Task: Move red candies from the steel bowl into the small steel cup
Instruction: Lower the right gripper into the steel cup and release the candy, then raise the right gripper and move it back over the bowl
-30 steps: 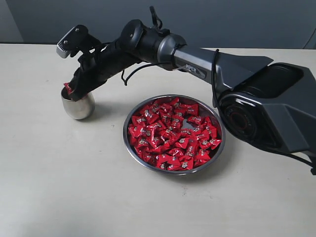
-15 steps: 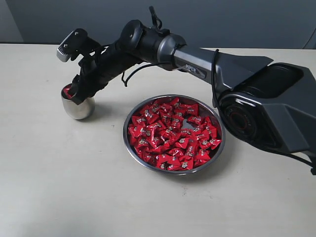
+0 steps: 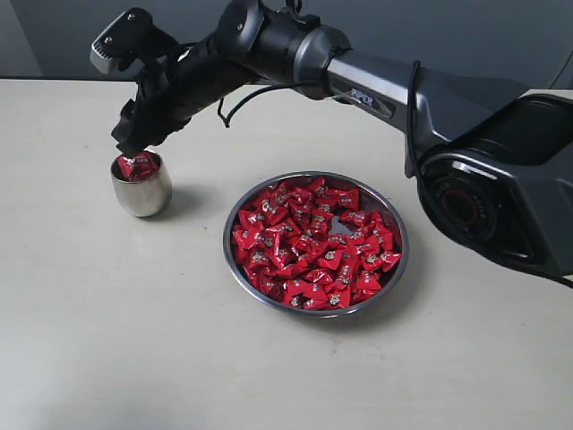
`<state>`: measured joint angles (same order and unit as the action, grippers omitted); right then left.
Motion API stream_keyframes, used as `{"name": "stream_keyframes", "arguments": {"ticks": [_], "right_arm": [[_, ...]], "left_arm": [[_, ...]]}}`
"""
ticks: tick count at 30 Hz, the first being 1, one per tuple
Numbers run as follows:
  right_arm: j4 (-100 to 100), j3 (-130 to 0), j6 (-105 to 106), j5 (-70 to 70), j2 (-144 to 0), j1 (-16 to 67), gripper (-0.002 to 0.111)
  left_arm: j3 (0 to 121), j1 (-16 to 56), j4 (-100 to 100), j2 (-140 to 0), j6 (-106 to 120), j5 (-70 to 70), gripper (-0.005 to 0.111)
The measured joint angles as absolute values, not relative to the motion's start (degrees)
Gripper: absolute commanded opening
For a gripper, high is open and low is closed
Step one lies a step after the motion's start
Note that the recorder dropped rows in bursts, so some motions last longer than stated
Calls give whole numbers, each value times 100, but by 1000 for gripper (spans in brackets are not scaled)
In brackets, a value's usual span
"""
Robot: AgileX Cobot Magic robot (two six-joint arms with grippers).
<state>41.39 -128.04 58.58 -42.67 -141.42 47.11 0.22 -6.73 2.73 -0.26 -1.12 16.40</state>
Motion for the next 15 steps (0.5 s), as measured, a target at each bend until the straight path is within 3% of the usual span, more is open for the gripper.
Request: {"name": "stream_keyframes", "arguments": {"ticks": [5, 7, 10, 15], "right_arm": [[3773, -12804, 5479, -4358, -14074, 4711, 38], [3621, -12804, 5302, -4422, -14059, 4711, 29], [3442, -12804, 5148, -4540, -14016, 4711, 2], [3316, -12804, 5043, -4853, -13926, 4711, 0]], "left_arm": [[22, -673, 273, -26, -112, 1640, 0], [22, -673, 273, -26, -112, 1640, 0], [22, -673, 273, -26, -112, 1640, 0], [22, -673, 273, -26, -112, 1640, 0]]}}
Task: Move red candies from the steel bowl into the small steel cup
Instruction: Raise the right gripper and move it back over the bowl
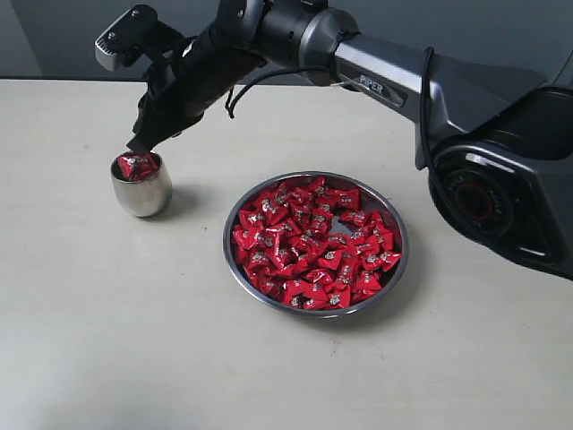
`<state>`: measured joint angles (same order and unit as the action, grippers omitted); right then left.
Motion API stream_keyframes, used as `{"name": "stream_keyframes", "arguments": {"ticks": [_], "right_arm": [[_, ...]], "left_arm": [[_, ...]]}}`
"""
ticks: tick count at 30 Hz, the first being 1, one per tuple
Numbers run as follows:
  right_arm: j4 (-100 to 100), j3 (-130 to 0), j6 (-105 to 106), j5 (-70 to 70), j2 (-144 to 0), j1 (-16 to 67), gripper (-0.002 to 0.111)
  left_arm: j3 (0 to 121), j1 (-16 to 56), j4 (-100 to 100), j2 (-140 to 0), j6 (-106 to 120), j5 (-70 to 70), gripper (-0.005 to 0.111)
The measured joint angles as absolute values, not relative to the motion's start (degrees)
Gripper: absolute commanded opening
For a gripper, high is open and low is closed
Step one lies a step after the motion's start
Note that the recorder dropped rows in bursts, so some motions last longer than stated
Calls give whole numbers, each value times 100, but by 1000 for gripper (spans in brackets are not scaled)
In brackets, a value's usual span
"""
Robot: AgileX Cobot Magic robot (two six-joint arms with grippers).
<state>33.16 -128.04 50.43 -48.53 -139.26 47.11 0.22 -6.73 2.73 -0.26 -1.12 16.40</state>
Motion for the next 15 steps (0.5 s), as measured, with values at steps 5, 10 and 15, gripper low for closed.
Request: {"name": "stream_keyframes", "arguments": {"ticks": [5, 10, 15], "right_arm": [[3210, -12804, 4565, -5067, -13899, 4638, -1], [2565, -12804, 3777, -5153, -13899, 4528, -1], [1989, -12804, 3060, -5139, -13899, 4493, -1]], "left_arm": [[22, -673, 273, -26, -112, 1640, 0], [22, -673, 273, -26, -112, 1640, 0], [22, -673, 273, -26, -112, 1640, 0]]}}
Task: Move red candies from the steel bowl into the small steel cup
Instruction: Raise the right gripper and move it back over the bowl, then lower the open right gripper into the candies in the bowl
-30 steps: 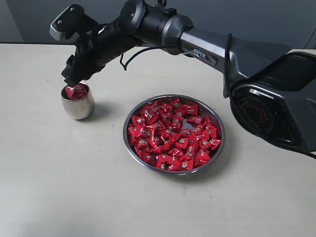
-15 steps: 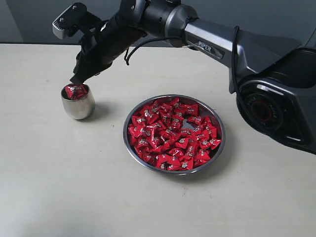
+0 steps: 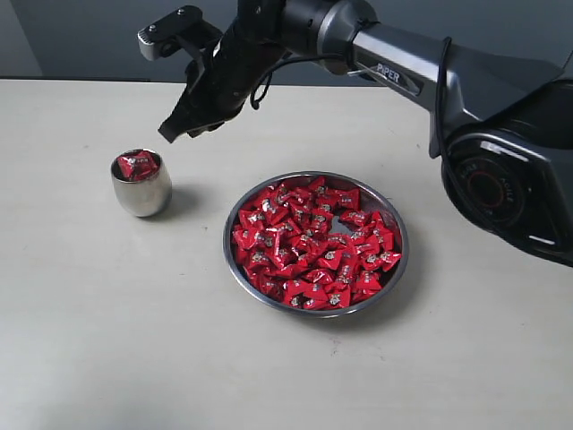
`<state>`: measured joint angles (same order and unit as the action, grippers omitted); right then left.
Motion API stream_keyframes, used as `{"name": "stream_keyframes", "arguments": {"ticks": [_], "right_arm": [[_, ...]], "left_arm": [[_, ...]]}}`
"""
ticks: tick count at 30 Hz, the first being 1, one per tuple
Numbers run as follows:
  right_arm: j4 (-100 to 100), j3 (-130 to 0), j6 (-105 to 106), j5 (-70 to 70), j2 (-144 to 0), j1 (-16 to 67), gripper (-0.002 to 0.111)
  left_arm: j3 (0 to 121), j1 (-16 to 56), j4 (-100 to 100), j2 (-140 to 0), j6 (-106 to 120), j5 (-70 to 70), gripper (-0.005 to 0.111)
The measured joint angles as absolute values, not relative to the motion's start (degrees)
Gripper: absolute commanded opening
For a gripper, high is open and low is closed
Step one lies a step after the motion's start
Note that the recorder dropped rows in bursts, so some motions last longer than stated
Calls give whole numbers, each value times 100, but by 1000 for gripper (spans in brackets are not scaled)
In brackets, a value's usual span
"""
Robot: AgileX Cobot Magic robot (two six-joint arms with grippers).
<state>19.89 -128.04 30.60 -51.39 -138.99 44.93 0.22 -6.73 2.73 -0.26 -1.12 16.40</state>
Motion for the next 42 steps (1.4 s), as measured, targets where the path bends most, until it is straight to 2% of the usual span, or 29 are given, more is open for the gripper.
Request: {"name": "stream_keyframes", "arguments": {"ticks": [22, 27, 34, 42], "right_arm": [[1105, -12804, 1571, -4383, -13890, 4493, -1], [289, -12733, 661, -4153, -13817, 4421, -1], [-181, -11271, 212, -3329, -13482, 4242, -1], [-529, -8328, 193, -1881, -11506, 4035, -1]], "left_arm": [[22, -673, 273, -26, -112, 1640, 0], [22, -673, 273, -26, -112, 1640, 0], [22, -673, 273, -26, -112, 1640, 0], [22, -673, 273, -26, -112, 1640, 0]]}}
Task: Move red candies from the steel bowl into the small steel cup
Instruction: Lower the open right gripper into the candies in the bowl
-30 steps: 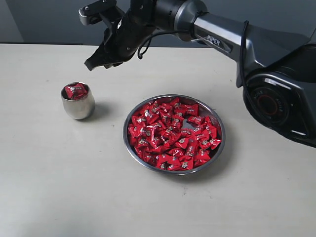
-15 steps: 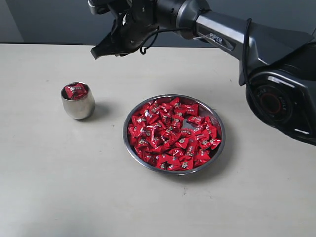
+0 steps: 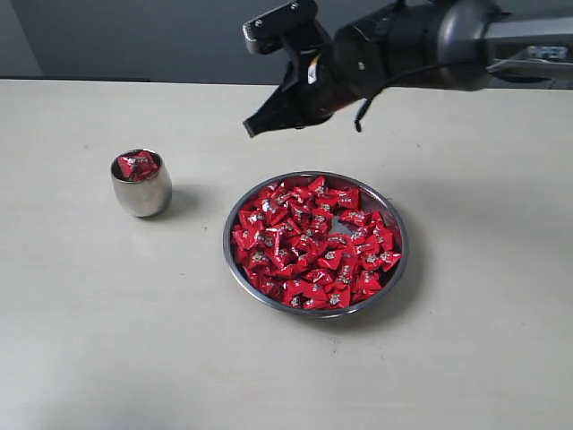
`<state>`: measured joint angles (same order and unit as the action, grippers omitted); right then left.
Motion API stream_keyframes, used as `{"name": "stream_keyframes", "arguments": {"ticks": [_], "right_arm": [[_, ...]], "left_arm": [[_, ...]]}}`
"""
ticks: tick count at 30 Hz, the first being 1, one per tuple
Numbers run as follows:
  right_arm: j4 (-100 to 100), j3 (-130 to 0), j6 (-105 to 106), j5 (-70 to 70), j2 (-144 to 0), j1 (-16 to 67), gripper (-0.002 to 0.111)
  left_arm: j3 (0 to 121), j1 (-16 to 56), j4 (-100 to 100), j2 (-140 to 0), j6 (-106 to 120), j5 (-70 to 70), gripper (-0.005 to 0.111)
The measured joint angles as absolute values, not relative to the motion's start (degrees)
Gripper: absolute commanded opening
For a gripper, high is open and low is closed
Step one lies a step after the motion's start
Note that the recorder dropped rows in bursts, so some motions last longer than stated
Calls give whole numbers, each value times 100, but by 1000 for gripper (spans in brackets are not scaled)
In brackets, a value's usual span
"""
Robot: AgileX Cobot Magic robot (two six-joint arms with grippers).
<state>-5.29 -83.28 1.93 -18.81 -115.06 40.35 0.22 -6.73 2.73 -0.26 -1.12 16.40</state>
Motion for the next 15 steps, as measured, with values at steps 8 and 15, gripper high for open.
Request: {"name": "stream_keyframes", "arguments": {"ticks": [8, 15], "right_arm": [[-566, -6406, 398, -1227, -10561, 3697, -1], [-574, -5683, 540, -1028, -10212, 3695, -1]], "left_arm": [[22, -673, 273, -26, -112, 1640, 0], [22, -673, 273, -26, -100, 1640, 0]]}}
